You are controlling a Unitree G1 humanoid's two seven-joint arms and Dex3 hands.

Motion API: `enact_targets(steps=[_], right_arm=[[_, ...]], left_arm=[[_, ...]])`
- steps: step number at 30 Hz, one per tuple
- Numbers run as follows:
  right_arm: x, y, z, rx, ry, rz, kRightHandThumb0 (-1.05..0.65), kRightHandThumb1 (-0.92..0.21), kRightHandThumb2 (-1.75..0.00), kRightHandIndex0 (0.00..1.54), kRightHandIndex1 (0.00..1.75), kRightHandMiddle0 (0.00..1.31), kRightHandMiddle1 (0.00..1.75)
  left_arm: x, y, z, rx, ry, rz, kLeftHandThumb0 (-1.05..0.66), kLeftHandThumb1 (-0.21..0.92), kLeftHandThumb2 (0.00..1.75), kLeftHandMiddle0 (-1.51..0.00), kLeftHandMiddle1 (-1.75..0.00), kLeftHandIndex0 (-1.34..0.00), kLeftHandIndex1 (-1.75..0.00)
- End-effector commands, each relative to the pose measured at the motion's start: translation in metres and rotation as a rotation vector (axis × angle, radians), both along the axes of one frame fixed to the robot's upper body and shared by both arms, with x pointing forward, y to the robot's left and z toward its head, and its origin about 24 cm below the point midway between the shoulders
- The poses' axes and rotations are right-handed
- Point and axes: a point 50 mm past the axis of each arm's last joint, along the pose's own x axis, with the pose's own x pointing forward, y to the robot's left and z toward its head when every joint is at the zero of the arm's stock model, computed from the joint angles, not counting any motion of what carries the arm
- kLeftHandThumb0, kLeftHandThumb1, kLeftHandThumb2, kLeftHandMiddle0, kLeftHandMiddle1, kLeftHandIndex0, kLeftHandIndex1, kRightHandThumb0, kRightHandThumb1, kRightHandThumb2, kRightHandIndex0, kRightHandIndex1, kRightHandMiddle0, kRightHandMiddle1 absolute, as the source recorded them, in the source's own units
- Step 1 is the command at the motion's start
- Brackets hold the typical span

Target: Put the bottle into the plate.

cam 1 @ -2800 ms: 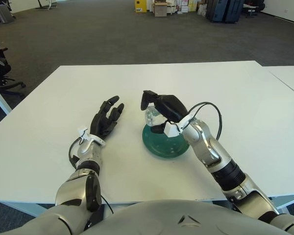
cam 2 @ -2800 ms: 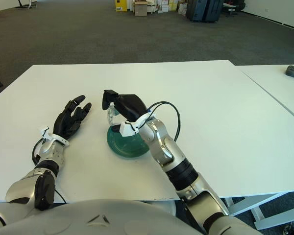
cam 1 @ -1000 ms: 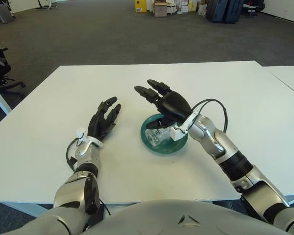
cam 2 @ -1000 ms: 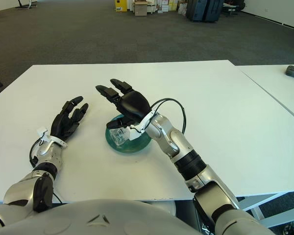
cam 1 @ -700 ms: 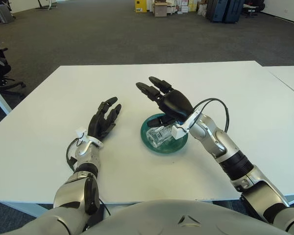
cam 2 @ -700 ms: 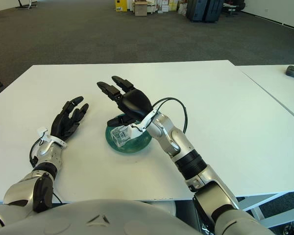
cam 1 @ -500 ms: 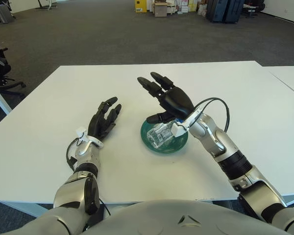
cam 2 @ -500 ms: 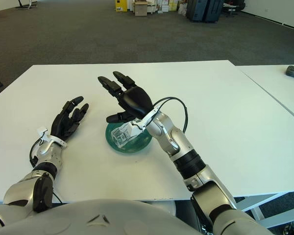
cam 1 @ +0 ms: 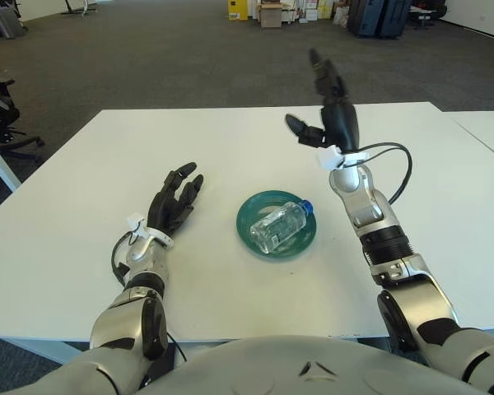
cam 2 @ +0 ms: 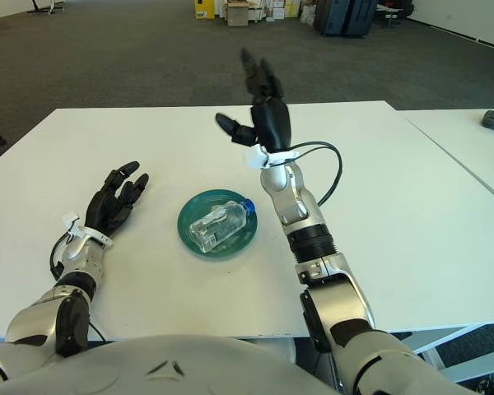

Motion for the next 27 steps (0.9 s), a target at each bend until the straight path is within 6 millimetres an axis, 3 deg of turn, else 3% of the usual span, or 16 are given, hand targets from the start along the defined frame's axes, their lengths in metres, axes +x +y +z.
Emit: enact_targets(steps=[1,14,27], right_arm=[[0.003,-0.014,-0.016,0.084,0.072,-0.02,-0.77,-0.92,-0.85,0.26,0.04,0.0,0.52],[0.015,-0.023,-0.048,0.335,0.258,0.061,-0.66,-0.92,-0.92,0.33,0.04,0.0,0.68],[0.009,-0.025,-0.078,0.379,0.361,0.078,-0.66,-0.92,-0.95,0.38,0.03,0.0,0.78]], left_arm=[[-0.016,-0.002,-0.018,-0.019,0.095,0.016,-0.54,0.92,0.57,-0.55,-0.03,-0.06,-0.9],[-0.016,-0.002,-0.018,-0.006,0.104,0.012,-0.55,0.92,0.6,-0.55,-0.02,-0.06,-0.89],[-0.016,-0.004,-0.018,-0.021,0.096,0.014,-0.54,0.92,0.58,-0.56,-0.02,-0.07,-0.89]])
